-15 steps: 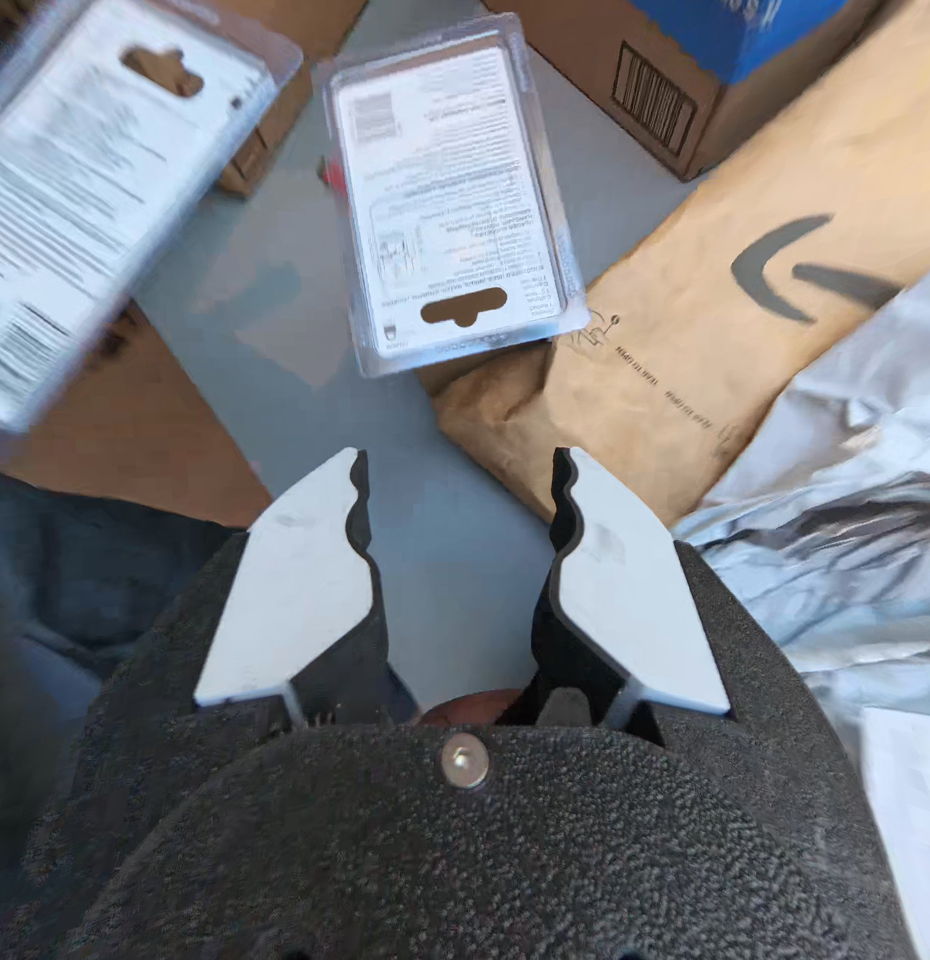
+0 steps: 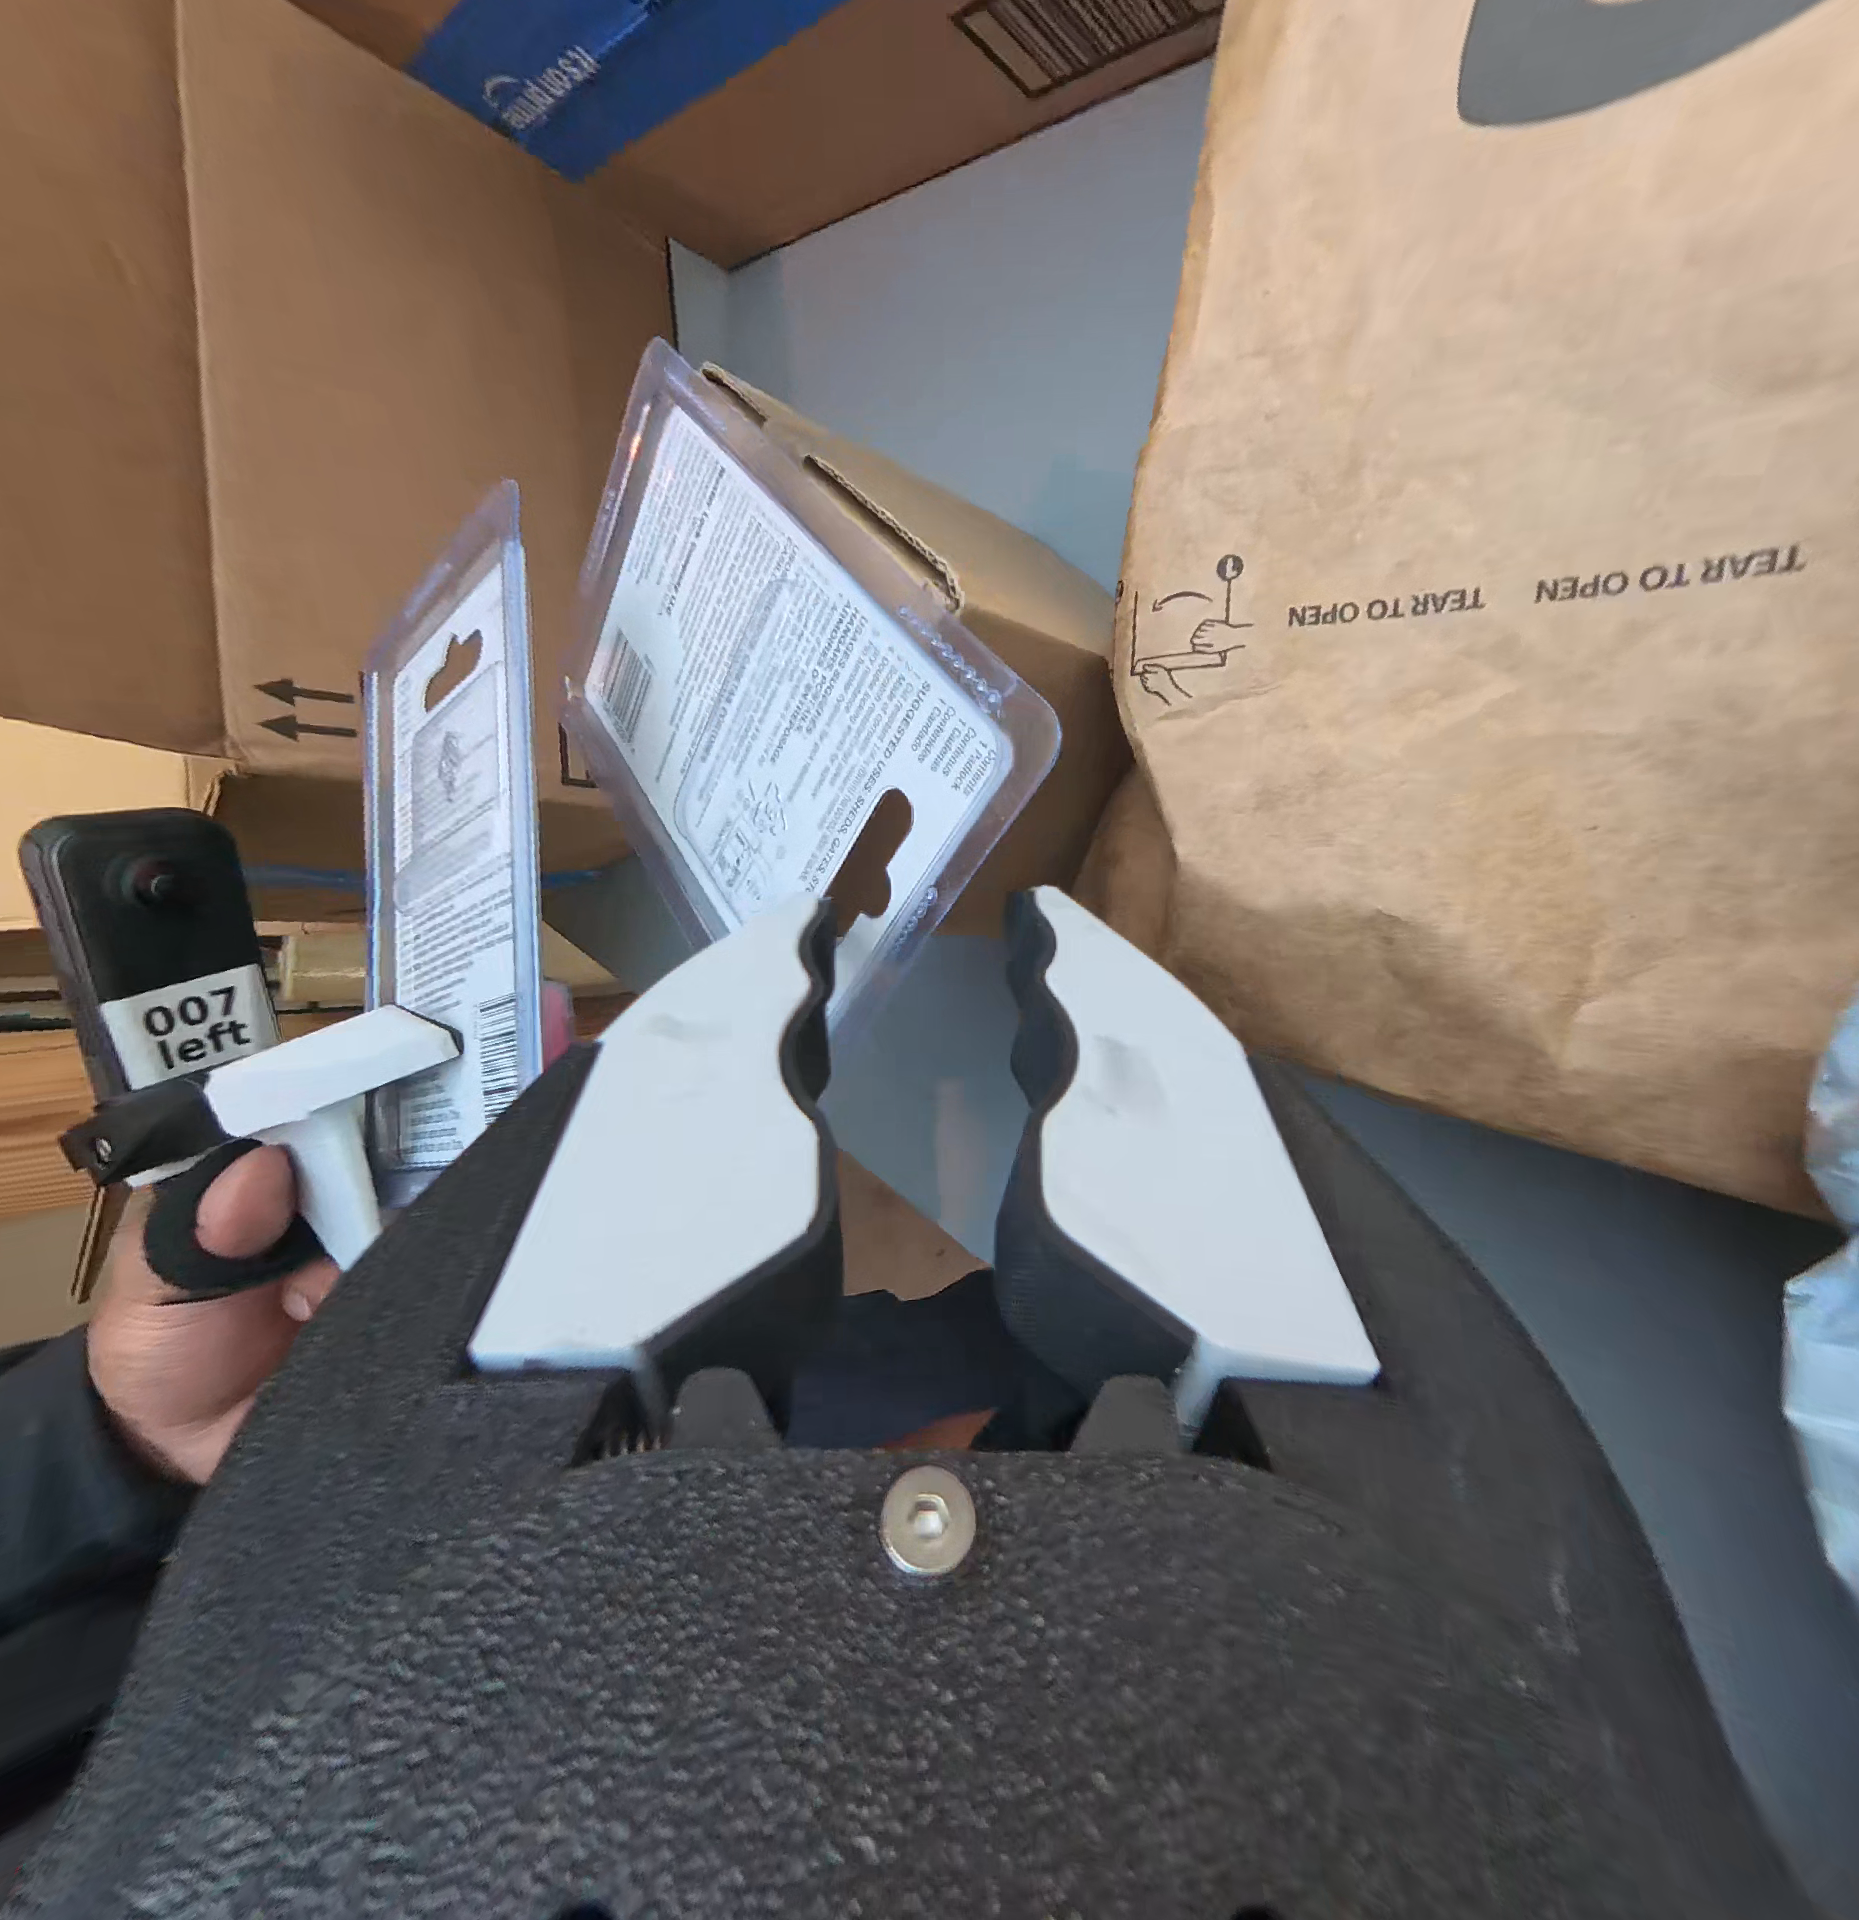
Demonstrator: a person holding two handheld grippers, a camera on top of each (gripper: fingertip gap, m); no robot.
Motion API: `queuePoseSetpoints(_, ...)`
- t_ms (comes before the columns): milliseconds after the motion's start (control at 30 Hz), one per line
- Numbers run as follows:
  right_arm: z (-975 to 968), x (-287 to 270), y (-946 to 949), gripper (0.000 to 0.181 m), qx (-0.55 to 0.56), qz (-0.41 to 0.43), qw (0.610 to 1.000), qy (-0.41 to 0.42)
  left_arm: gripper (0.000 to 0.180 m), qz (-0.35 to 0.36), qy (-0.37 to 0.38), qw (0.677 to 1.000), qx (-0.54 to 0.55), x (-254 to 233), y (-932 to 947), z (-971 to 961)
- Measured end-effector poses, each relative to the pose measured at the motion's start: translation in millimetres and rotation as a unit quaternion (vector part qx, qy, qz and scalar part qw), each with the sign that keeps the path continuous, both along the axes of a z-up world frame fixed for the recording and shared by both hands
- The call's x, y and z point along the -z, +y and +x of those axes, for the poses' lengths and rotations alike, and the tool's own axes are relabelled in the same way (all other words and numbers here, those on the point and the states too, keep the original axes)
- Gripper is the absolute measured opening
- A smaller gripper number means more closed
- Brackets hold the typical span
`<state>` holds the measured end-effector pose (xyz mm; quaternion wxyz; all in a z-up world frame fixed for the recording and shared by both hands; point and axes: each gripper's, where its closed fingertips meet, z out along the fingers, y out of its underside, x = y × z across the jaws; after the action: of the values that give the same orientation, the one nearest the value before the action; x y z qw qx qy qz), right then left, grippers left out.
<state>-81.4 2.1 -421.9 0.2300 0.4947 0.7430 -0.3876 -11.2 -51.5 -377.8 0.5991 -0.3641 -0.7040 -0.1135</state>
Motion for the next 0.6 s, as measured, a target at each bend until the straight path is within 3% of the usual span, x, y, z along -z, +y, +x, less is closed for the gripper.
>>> queuePoseSetpoints(67,2.6,1.9,-1.6,0.017,0.0,-0.001,1.0,-0.011,0.022,-0.004,-0.004,1.0,-0.003,2.6,-2.2,-0.3)
queuePoseSetpoints(200,7.5,-5.4,-7.8,0.009,0.009,-0.033,0.999,-0.026,0.022,0.006,-0.008,1.0,-0.012,6.1,-4.8,-2.4)
queuePoseSetpoints(467,21.1,-11.8,-13.0,0.007,0.013,-0.052,0.998,-0.024,0.019,-0.012,-0.047,0.999,-0.001,21.5,1.4,-3.5)
queuePoseSetpoints(600,23.0,-13.1,-14.6,0.007,0.016,-0.052,0.998,-0.016,0.019,0.017,-0.058,0.998,-0.022,23.0,1.9,-2.9)
